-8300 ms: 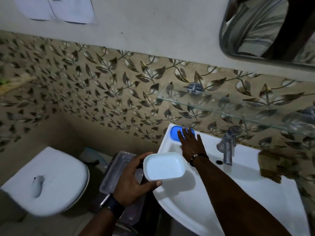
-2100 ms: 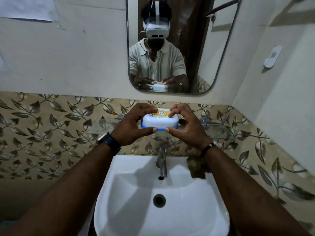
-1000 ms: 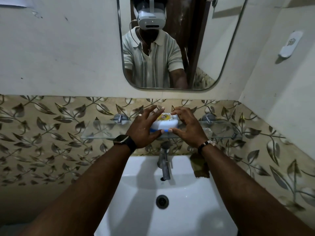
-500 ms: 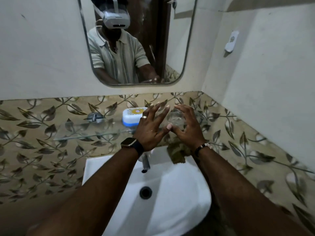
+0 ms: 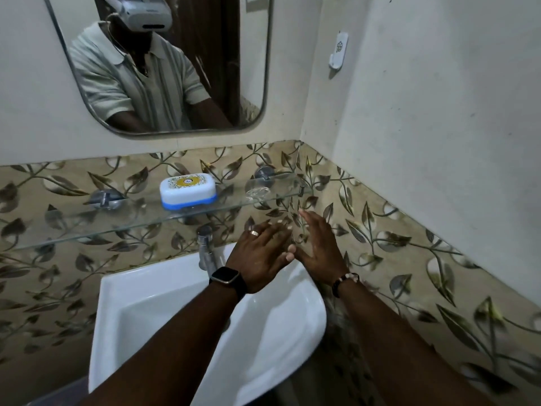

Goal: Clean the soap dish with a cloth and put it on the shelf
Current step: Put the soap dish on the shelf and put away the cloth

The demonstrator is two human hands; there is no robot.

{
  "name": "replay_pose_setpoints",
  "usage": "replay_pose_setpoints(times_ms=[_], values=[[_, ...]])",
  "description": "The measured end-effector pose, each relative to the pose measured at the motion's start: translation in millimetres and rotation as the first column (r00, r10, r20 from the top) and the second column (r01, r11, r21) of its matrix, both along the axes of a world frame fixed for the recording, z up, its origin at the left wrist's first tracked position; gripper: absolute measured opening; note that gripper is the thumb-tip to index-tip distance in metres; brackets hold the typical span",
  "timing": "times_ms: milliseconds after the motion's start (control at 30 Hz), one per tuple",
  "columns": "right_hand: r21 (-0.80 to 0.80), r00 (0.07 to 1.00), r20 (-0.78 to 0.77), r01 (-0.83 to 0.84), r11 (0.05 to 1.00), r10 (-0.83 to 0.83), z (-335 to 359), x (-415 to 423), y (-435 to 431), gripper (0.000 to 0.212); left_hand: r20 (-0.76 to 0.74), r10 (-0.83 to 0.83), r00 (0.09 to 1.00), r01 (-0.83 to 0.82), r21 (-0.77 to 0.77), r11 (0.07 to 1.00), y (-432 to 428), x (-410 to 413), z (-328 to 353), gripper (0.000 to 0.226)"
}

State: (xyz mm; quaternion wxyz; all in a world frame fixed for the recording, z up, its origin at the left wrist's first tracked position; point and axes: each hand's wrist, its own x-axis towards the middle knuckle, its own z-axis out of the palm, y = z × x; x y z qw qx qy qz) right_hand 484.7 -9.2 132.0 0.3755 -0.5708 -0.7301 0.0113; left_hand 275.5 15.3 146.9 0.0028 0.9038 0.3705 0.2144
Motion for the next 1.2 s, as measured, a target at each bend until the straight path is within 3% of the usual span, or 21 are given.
replay_pose_setpoints(times_ms=[200, 600, 767, 867, 933, 1133, 1200], values=[[-0.153, 0.998, 0.056, 0.023, 0.988, -0.014, -34, 4, 13, 0.083, -0.075, 0.073, 0.995, -0.083, -0.144, 0.986, 17, -1, -34, 0.075], [-0.354, 0.992, 0.126, 0.023, 0.935, 0.023, -72, 5, 67, 0.092, -0.219, 0.092, 0.971, -0.138, -0.201, 0.970, 72, -2, -85, 0.078], [-0.411, 0.985, 0.160, 0.000, 0.912, 0.072, -96, 10, 97, 0.080, -0.306, 0.064, 0.950, -0.114, -0.148, 0.982, 100, 7, -107, 0.086], [-0.478, 0.931, 0.326, 0.011, 0.878, 0.165, -116, 14, 116, 0.077, -0.401, 0.000, 0.916, -0.084, -0.192, 0.978, 114, 13, -124, 0.071], [-0.526, 0.915, 0.357, 0.029, 0.850, 0.190, -131, 13, 122, 0.075, -0.428, -0.035, 0.903, -0.087, -0.261, 0.961, 118, 17, -132, 0.056], [-0.450, 0.888, 0.452, 0.142, 0.882, 0.088, -160, -1, 126, 0.058, -0.244, 0.055, 0.968, -0.137, -0.331, 0.934, 123, 29, -136, 0.025], [-0.397, 0.876, 0.480, 0.161, 0.904, 0.054, -160, -3, 127, 0.055, -0.211, 0.074, 0.975, -0.142, -0.329, 0.934, 125, 32, -136, 0.027]])
